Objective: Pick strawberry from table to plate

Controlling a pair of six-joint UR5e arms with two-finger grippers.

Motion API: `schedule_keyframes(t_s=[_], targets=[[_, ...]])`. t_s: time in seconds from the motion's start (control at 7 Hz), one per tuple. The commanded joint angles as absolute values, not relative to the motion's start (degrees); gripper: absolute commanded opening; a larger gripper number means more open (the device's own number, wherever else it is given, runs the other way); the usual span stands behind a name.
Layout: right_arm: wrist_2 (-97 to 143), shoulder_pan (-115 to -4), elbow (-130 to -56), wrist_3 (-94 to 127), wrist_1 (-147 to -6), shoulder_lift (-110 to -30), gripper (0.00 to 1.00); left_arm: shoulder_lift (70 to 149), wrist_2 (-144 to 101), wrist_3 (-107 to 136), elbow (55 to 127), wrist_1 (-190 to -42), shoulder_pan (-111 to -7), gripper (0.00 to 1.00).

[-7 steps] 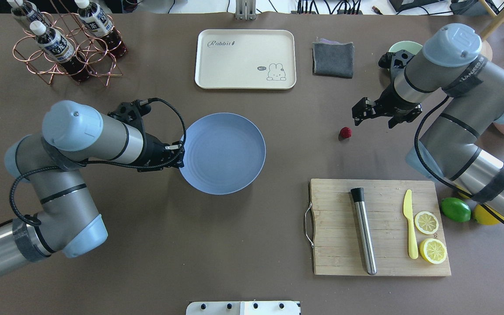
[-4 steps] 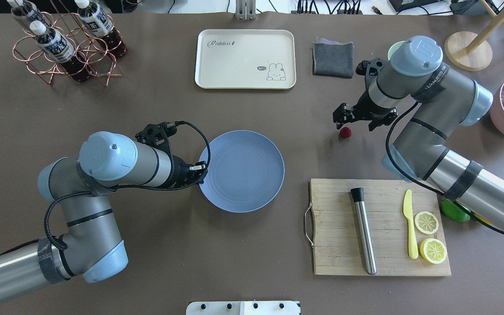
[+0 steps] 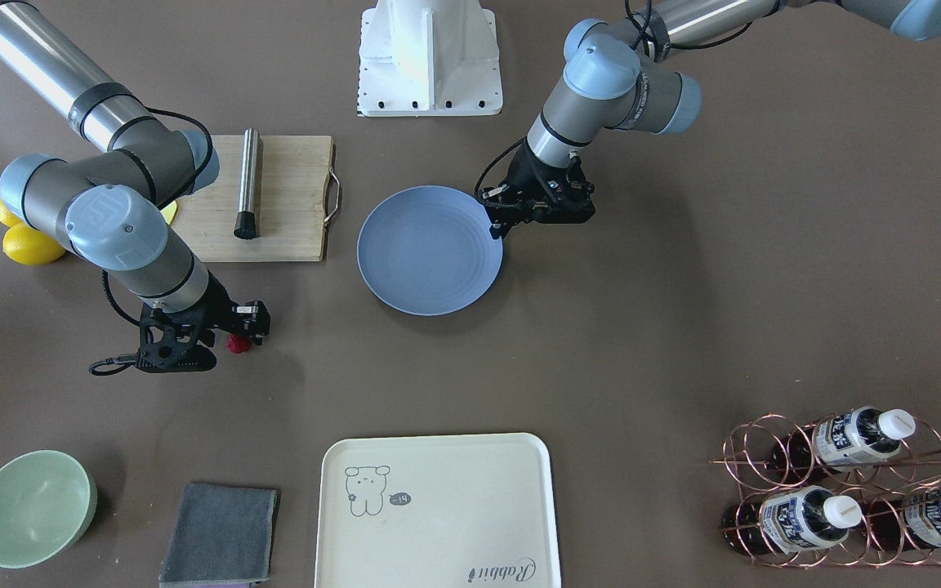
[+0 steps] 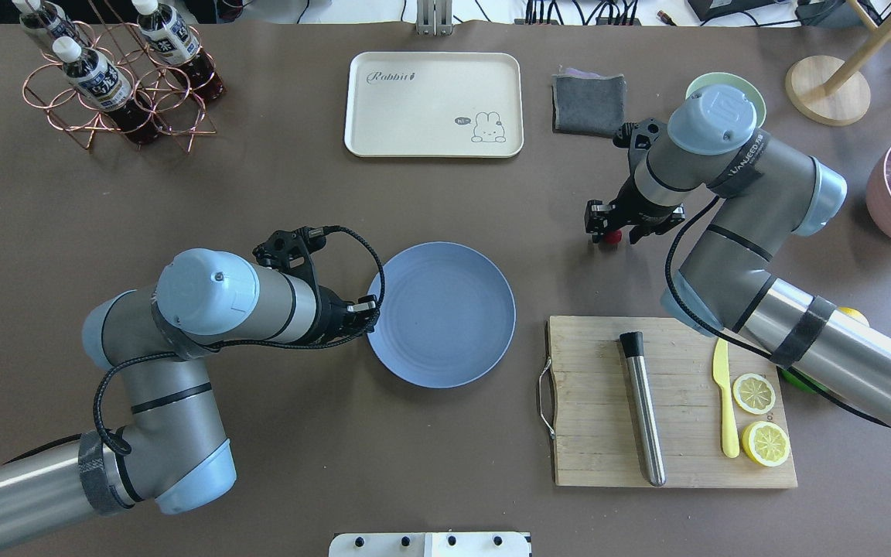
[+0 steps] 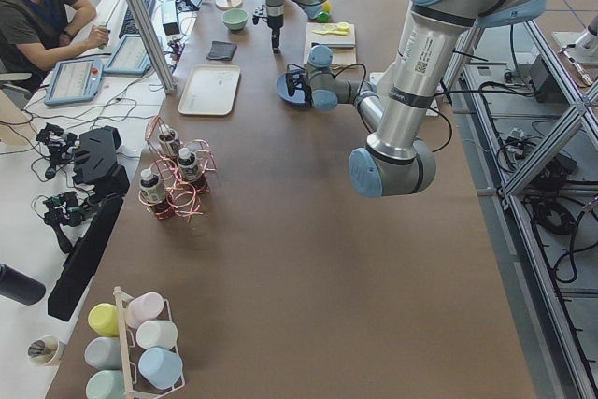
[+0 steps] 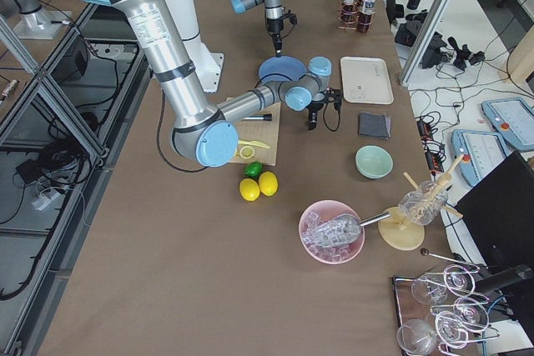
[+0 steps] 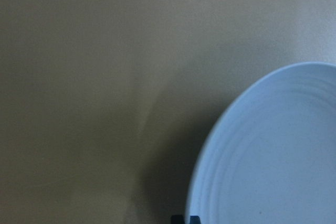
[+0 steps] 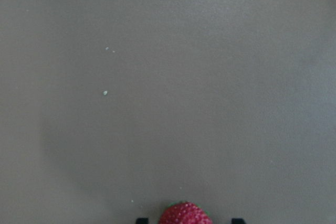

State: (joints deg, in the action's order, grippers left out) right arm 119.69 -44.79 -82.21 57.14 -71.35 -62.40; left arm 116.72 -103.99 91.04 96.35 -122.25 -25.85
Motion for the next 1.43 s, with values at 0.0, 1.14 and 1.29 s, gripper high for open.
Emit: schedule_keyframes(t_s=[0.0, 1.14, 1.29], targets=[[119.79, -45.26, -82.53, 57.13, -71.28, -62.32, 0.0, 116.81, -103.89, 90.97, 96.5, -122.26, -25.58, 0.69], [110.93, -32.02, -88.25, 78.29, -72.07, -50.72, 0.0, 106.64, -117.51, 57.9, 100.55, -107.58, -49.9, 0.8], [107.52, -29.3, -87.37, 78.75, -72.16, -49.67, 0.0, 105.48, -117.51, 54.7, 99.59, -107.58, -51.66, 0.8]])
